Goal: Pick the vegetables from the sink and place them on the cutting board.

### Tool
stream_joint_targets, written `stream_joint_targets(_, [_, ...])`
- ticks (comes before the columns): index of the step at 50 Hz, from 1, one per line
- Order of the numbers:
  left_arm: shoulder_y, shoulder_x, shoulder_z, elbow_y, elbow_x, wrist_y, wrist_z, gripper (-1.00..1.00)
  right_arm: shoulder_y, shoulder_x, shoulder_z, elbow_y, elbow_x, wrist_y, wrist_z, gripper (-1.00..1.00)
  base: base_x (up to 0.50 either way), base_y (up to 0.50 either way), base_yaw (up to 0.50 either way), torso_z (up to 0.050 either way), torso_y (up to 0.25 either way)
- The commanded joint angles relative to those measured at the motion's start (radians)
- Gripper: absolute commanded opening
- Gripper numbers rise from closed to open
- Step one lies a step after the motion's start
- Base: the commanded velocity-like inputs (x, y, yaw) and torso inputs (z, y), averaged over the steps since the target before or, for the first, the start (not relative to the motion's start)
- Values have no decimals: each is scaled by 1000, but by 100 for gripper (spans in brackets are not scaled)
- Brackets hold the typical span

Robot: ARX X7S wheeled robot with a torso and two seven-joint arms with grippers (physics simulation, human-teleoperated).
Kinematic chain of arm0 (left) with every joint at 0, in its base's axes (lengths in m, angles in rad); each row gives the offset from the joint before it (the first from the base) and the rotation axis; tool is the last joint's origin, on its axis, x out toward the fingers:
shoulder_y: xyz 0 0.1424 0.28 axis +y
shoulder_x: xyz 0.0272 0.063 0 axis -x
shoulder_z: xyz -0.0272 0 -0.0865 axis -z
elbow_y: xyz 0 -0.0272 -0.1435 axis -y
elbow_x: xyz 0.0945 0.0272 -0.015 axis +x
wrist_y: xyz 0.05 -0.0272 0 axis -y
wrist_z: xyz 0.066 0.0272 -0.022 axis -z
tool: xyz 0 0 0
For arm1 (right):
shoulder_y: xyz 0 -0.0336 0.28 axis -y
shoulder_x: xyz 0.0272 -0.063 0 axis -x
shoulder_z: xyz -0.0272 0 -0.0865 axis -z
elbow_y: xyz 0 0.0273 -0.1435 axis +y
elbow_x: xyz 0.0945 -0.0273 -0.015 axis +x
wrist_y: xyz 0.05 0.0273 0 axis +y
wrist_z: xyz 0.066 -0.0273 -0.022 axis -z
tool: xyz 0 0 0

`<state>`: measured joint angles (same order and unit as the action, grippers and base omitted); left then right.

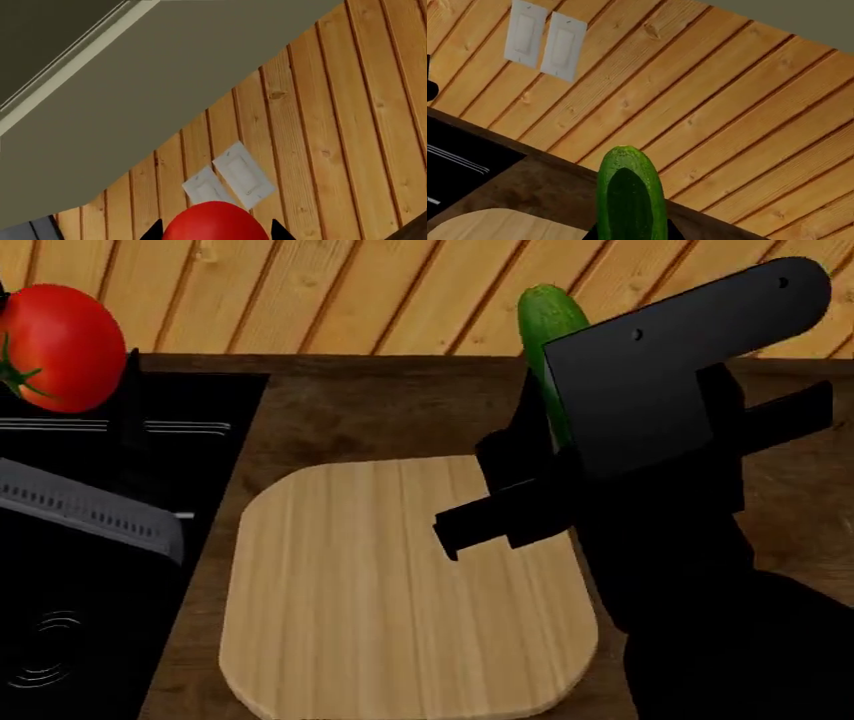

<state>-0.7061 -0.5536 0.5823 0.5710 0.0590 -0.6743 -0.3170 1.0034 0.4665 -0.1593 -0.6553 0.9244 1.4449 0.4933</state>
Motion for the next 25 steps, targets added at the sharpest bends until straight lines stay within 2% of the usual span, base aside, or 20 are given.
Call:
stream_joint_targets(1, [-6,55,-101,-10,-91,-80,34,-100,6,-7,-26,18,-37,-45,-52,-100,500,-1,0,0,0])
stream_joint_targets(3, [-23,74,-115,-21,-111,-128,38,-100,21,-16,-26,41,-28,-13,-40,-100,0,0,0,0,6])
stream_joint_targets(4, [-55,72,-80,-38,-84,-160,39,-100,44,-24,-25,58,-15,21,-34,-100,0,0,0,0,0])
stream_joint_targets(5, [-79,103,-120,-46,-145,-228,75,-100,52,-48,23,82,17,51,-23,-100,0,0,0,0,0])
stream_joint_targets(6, [-114,107,-98,-69,-140,-264,87,-100,66,-54,25,97,25,74,-15,-100,0,0,0,0,0])
stream_joint_targets(7, [-129,128,-123,-87,-169,-278,102,-100,74,-50,10,100,22,74,-16,-100,0,0,0,0,0])
stream_joint_targets(8, [-155,157,-141,-101,-226,-296,152,-100,93,-65,36,167,101,124,64,-100,0,0,0,0,0])
stream_joint_targets(10, [-197,182,-105,-138,-197,-286,136,-100,123,-42,9,256,246,123,201,-100,0,0,0,0,0])
stream_joint_targets(16, [-326,311,-84,-320,-259,-339,199,-100,198,-24,2,378,297,97,212,-100,0,0,0,0,0])
stream_joint_targets(22, [-401,434,-188,-532,-331,-360,209,-100,201,-11,7,398,296,61,219,-100,0,0,0,0,0])
stream_joint_targets(25, [-417,473,-195,-658,-331,-330,204,-100,194,-11,29,396,320,60,240,-100,0,0,0,0,0])
